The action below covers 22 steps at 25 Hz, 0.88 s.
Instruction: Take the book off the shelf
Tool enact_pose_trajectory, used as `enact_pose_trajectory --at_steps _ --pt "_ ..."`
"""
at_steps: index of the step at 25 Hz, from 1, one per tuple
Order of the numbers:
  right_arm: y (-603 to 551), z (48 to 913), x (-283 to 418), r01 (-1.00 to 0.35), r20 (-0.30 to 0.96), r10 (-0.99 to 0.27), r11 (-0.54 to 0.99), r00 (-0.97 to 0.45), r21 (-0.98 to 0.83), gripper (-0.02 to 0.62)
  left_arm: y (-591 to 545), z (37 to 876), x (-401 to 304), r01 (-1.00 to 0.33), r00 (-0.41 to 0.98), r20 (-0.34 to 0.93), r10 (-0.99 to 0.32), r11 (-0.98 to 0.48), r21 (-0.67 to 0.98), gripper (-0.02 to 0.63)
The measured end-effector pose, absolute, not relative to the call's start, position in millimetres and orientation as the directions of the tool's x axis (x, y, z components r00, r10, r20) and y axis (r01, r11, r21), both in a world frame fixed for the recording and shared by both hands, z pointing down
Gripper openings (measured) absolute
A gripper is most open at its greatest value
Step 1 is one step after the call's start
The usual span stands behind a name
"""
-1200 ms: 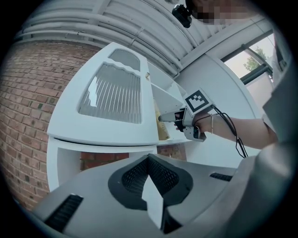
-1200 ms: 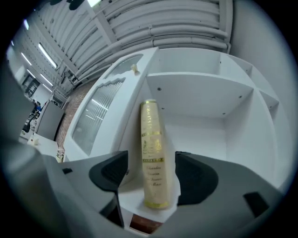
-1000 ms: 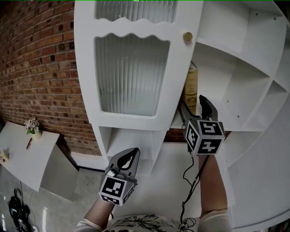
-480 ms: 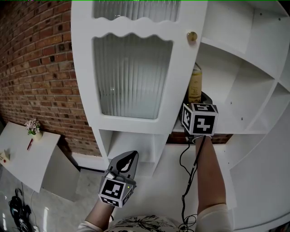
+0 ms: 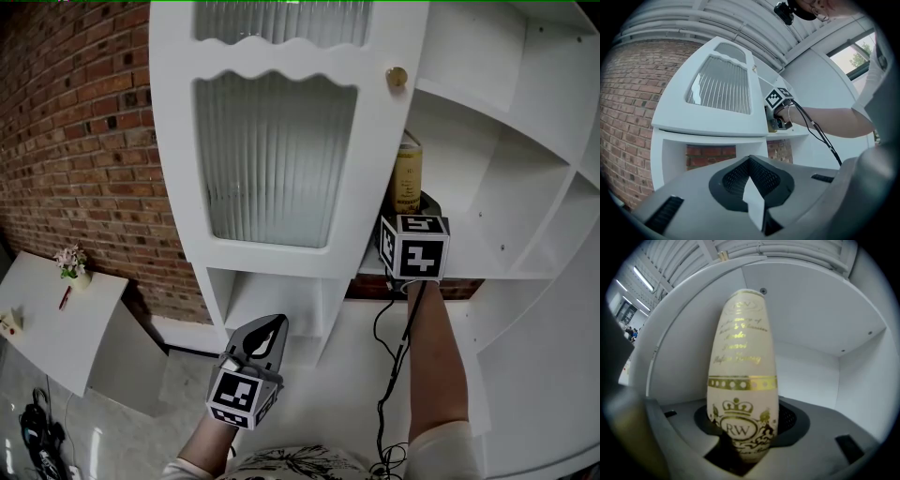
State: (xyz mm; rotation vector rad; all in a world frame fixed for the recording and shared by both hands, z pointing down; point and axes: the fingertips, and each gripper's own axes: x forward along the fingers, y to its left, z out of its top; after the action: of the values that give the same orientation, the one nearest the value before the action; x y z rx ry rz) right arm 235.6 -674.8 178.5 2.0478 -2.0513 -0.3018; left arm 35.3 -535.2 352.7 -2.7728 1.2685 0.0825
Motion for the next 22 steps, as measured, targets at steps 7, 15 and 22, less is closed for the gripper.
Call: enact_pose_trajectory --at_steps 7,15,22 --pt "-654 172 239 -0.959 -0.013 -1.0 0.004 -0.008 0.284 0.233 -523 349 33 -0.764 0.645 -0.085 -0.759 -0.643 -0.058 0.011" --pt "-590 149 238 -0.954 -0.113 -0.993 -0.004 -0.031 0.301 0.233 -490 351 39 -0.764 0.645 -0.078 -0.76 -0.641 -0.065 0.011" --pt "-527 151 238 -0.95 -0.154 -0.985 0.028 -0.08 0.311 0.233 -452 354 57 -0.758 0.653 -0.067 -0.755 -0.649 -0.066 0.011"
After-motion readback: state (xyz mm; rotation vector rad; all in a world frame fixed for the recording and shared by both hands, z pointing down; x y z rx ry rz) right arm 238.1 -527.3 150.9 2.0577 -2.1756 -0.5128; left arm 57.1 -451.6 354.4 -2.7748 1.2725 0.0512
